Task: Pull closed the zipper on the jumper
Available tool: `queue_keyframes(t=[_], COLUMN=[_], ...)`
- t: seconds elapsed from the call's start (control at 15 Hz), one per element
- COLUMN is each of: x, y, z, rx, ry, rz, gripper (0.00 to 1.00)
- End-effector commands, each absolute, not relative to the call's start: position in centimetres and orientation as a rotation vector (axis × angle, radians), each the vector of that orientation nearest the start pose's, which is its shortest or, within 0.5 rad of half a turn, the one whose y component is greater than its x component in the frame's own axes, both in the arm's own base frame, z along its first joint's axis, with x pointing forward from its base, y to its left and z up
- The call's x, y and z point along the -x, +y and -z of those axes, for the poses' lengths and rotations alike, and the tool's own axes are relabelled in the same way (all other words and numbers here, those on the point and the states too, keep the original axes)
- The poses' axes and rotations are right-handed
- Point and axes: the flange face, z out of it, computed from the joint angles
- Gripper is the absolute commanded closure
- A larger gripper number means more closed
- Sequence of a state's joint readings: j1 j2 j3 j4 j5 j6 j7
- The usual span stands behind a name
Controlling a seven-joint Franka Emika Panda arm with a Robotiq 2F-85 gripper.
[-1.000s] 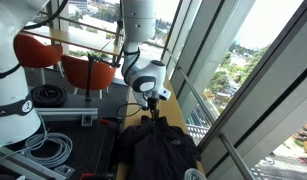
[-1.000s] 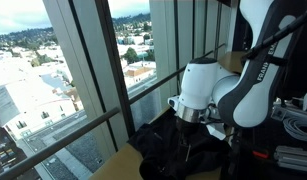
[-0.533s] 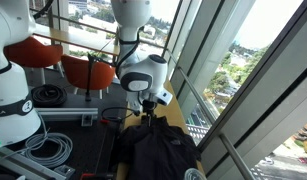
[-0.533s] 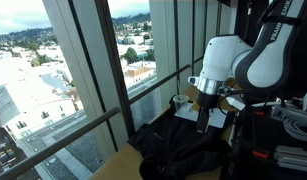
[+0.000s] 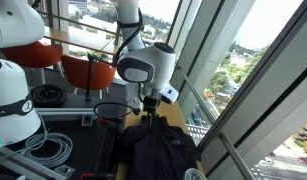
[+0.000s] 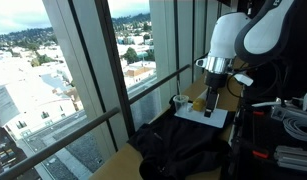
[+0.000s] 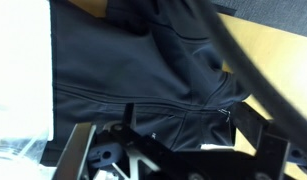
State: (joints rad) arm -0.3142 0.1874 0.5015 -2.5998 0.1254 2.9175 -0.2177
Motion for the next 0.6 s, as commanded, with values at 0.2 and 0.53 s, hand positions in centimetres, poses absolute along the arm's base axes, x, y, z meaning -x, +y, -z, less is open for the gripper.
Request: queue_keyframes(t=[0.2,0.53], x=[-45.5,-47.0], y=[6.0,5.9], z=[-27.9,-31.6], rx=[3.035,3.057], ry=[-0.434,-0.487], rz=[0.233,0.265], gripper=[0.0,0.0])
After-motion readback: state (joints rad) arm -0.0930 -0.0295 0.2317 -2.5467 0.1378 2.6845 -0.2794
